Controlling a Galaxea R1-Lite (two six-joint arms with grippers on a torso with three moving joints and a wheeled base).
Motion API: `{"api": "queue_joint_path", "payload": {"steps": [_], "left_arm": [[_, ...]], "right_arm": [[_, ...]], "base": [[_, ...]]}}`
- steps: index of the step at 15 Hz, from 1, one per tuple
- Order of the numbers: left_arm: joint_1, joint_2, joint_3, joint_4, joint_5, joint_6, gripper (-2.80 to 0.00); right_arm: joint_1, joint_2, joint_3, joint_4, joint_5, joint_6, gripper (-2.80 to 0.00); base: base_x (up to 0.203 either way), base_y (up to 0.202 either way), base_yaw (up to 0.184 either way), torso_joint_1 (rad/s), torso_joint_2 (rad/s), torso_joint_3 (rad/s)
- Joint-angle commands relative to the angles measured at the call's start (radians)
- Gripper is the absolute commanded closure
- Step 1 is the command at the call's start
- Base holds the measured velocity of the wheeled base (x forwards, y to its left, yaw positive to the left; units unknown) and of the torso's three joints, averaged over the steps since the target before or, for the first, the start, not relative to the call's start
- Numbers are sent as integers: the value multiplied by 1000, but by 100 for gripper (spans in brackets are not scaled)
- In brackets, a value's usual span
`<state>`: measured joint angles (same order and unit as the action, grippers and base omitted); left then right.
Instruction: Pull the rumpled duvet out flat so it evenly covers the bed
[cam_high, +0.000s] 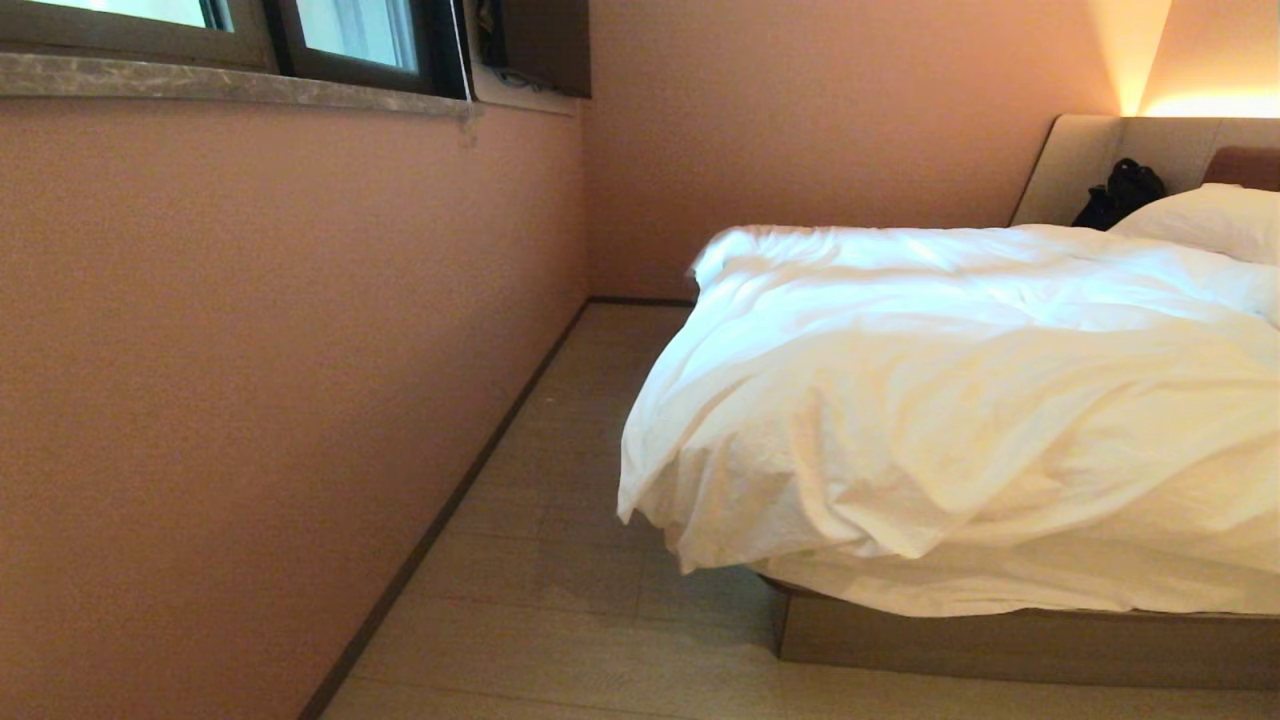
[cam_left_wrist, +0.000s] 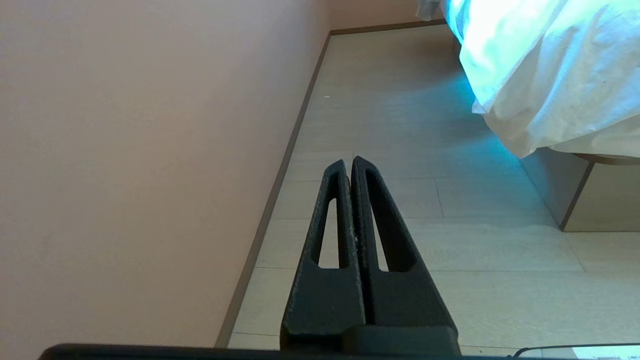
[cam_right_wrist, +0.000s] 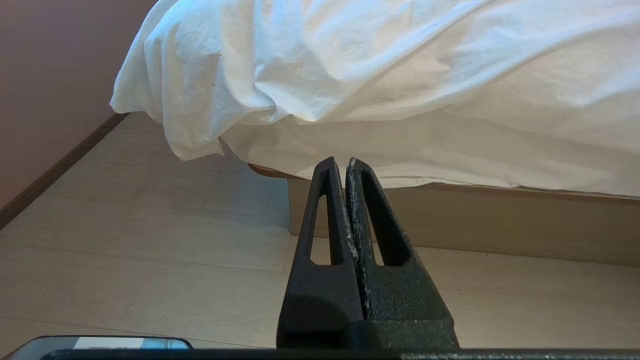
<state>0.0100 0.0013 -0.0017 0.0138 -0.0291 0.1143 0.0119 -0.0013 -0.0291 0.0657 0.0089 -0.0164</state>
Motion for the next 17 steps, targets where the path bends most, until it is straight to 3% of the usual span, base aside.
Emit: {"api": "queue_joint_path", "payload": {"steps": [1, 17], "left_arm": [[-1, 0, 0, 0, 0, 1, 0], [0, 0, 0, 0, 0, 1, 0]], "right_arm": [[0, 1, 0, 0, 0, 0, 0], [0, 1, 3, -9, 0, 0, 0]], "base": [[0, 0, 0, 0, 0, 0], [0, 0, 0, 0, 0, 0]]}}
